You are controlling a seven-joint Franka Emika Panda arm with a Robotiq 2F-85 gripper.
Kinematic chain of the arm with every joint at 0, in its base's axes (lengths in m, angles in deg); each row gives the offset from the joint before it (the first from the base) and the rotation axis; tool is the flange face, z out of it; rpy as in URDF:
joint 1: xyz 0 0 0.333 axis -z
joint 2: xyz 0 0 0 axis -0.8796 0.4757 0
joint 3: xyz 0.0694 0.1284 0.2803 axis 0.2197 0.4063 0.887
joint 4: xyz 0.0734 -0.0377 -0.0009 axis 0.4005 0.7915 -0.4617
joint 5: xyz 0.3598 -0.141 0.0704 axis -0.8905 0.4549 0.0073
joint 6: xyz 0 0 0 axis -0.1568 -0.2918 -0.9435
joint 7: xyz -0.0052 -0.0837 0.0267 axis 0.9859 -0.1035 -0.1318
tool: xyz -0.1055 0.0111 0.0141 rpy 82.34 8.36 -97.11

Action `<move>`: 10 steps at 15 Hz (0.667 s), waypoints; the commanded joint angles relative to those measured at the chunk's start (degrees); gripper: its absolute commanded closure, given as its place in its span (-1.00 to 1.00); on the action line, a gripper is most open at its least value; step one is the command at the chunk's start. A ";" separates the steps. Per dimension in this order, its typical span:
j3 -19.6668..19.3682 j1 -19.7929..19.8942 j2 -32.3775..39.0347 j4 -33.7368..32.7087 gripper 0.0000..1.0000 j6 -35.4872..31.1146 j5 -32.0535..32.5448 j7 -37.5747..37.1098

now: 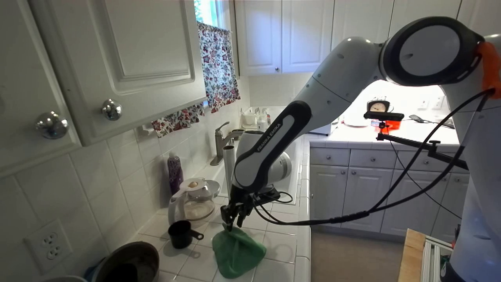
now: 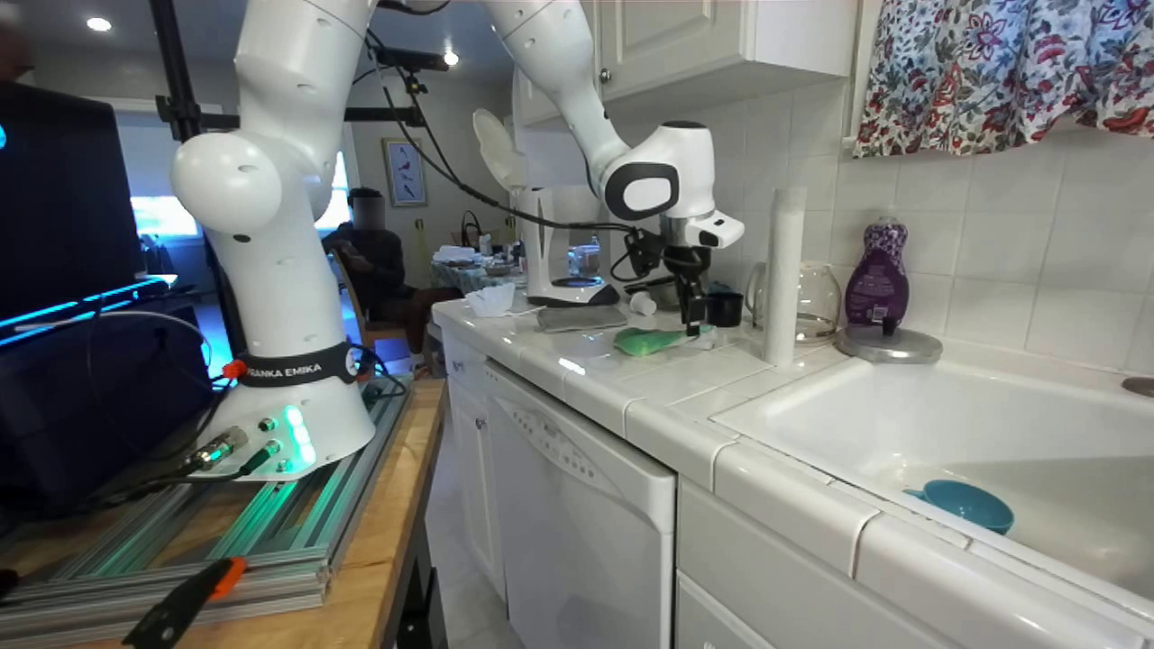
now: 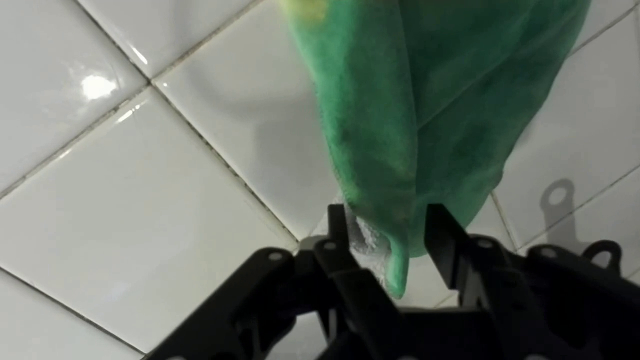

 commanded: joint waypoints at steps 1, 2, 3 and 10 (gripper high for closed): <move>-0.94 -1.01 1.68 -1.96 0.69 0.52 1.99 -0.53; -1.22 -1.35 1.90 -2.21 0.81 0.49 2.60 -0.78; -1.22 -1.38 2.13 -2.47 0.97 0.61 2.78 -0.76; -0.46 -2.08 2.94 -3.84 0.98 1.00 2.88 -0.68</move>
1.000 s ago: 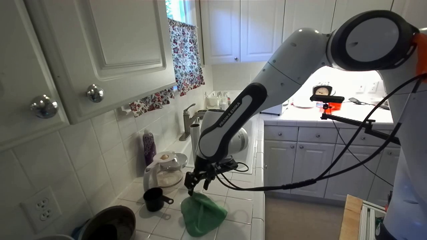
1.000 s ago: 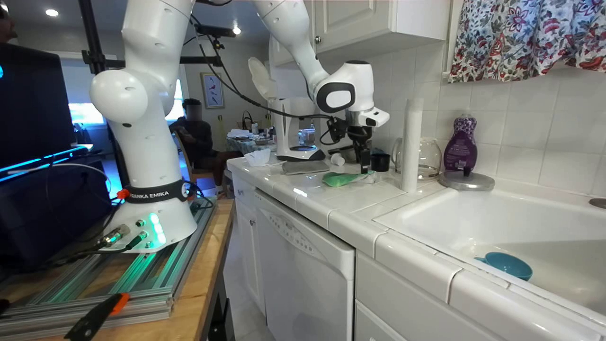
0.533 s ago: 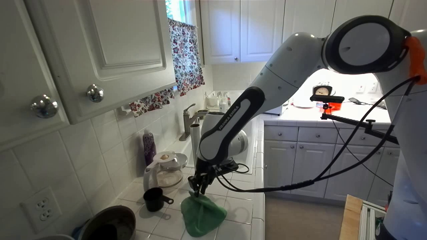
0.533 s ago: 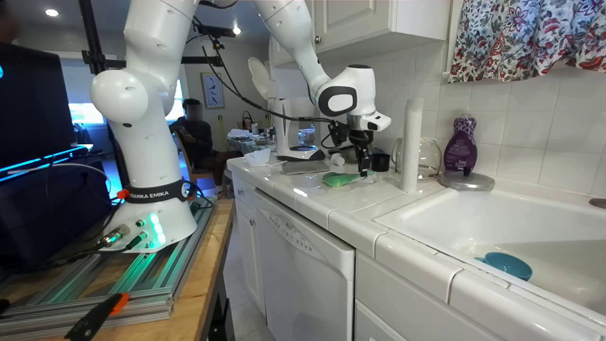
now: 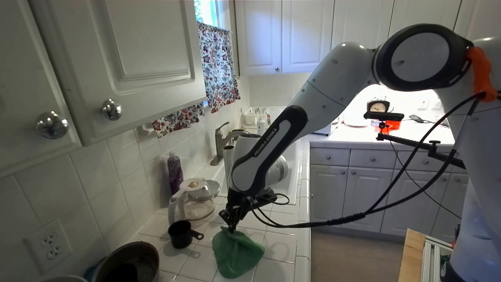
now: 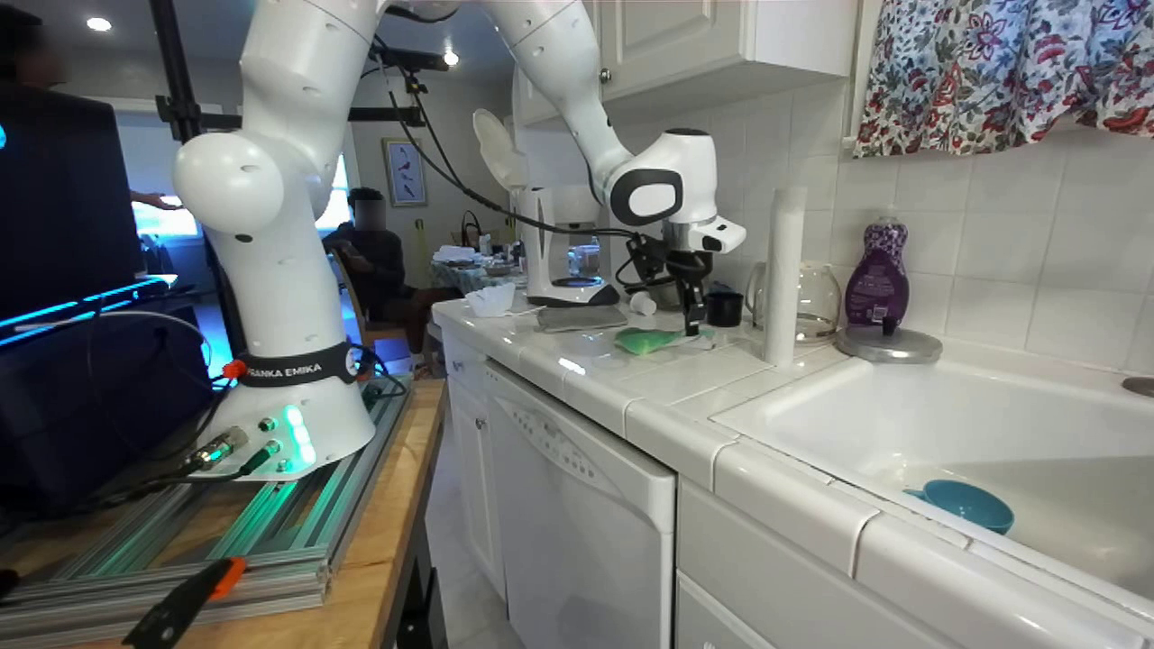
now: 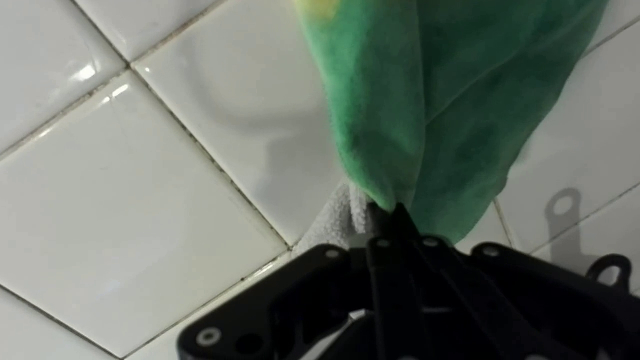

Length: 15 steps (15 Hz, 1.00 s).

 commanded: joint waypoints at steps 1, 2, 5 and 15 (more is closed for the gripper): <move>0.08 -1.45 0.68 -1.93 0.98 0.81 1.24 -0.61; 0.17 -2.10 0.70 -2.21 0.98 0.61 1.56 -0.66; 0.19 -3.58 1.36 -3.52 0.98 0.75 2.26 -0.79; 0.00 -4.18 5.95 -8.57 0.39 4.51 1.87 -1.34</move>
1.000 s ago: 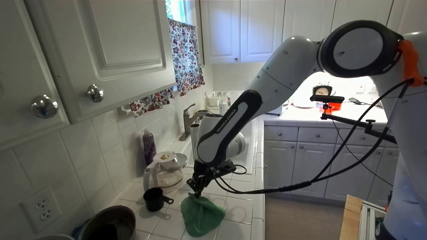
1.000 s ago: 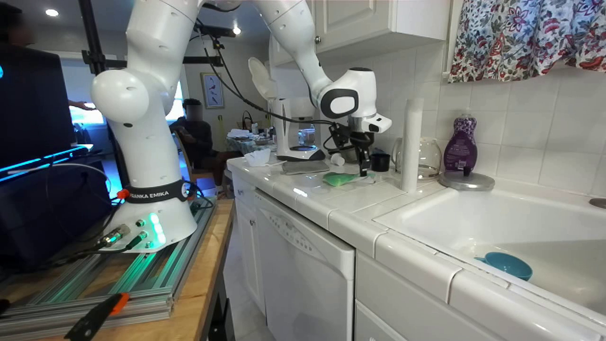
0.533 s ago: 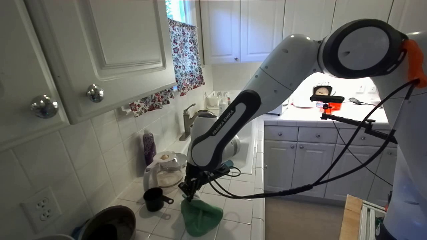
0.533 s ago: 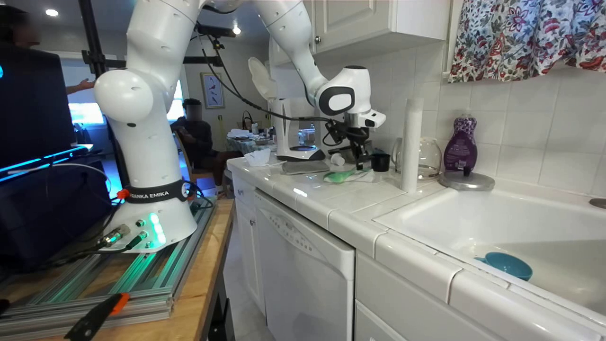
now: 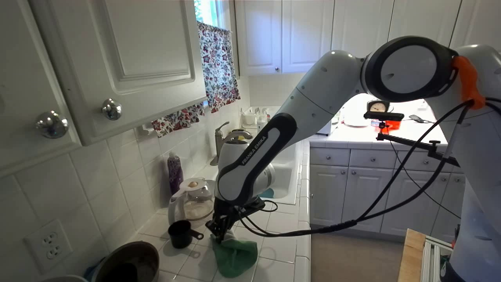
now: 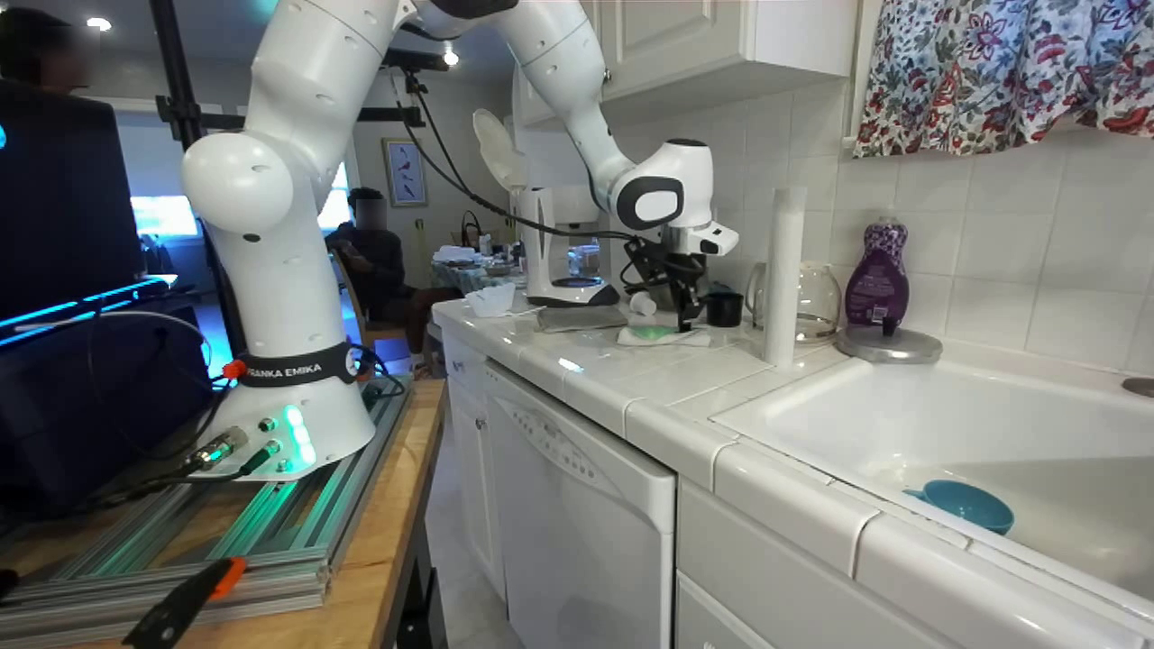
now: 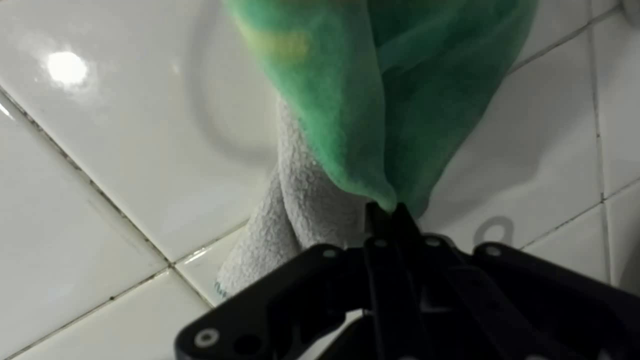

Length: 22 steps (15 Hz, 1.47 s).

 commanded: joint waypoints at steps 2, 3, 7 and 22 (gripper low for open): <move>-0.42 -0.61 0.50 -1.54 0.13 1.85 1.03 -1.77; -0.55 -0.79 -0.94 0.13 0.01 1.01 1.12 -1.98; -0.44 -0.36 -5.77 5.23 -0.56 -1.72 0.38 -2.03; 1.02 5.06 -24.85 29.88 -1.00 -1.22 -10.19 4.84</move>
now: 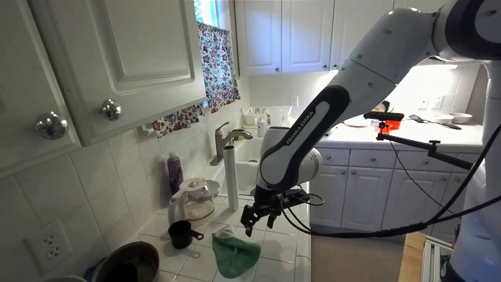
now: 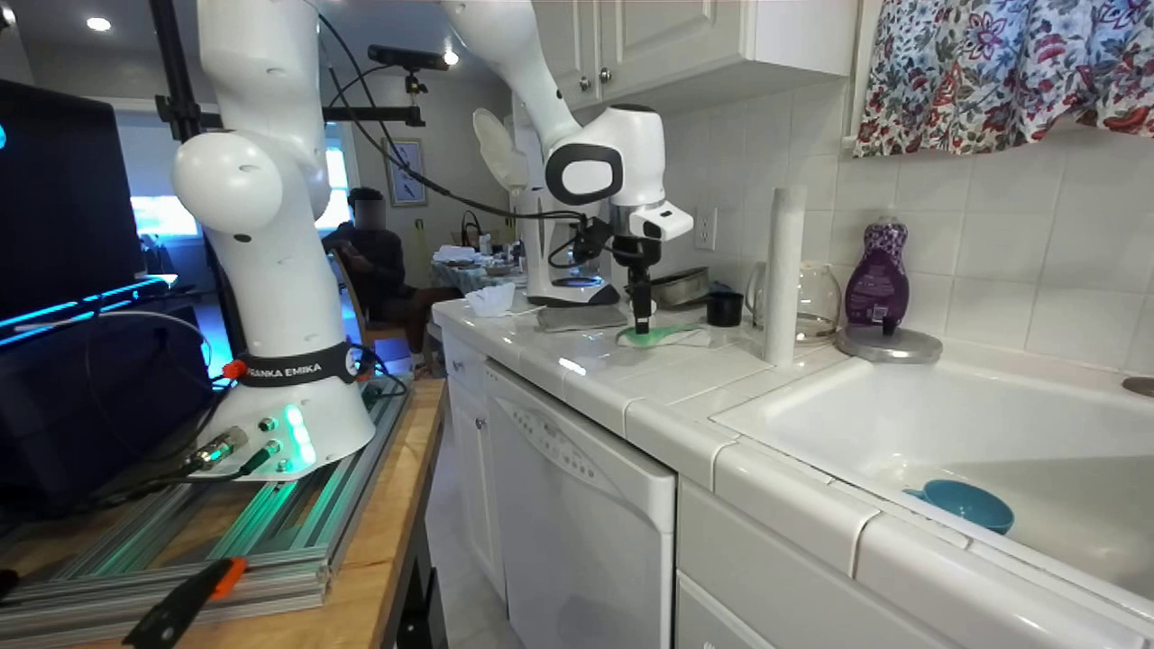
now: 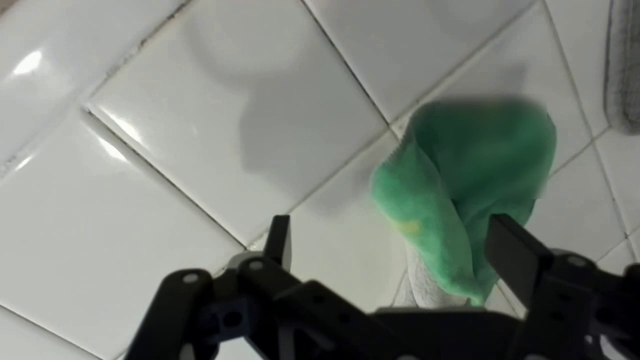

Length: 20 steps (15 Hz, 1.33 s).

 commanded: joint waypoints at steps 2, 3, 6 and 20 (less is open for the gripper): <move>-1.05 0.66 -3.22 4.45 -1.00 1.54 2.90 4.25; -0.56 0.19 -1.12 2.57 -1.00 0.19 1.16 2.81; -0.88 0.36 -0.23 2.42 -1.00 -0.27 1.25 3.68; 7.09 3.17 4.73 -1.90 0.50 -6.08 -14.80 10.01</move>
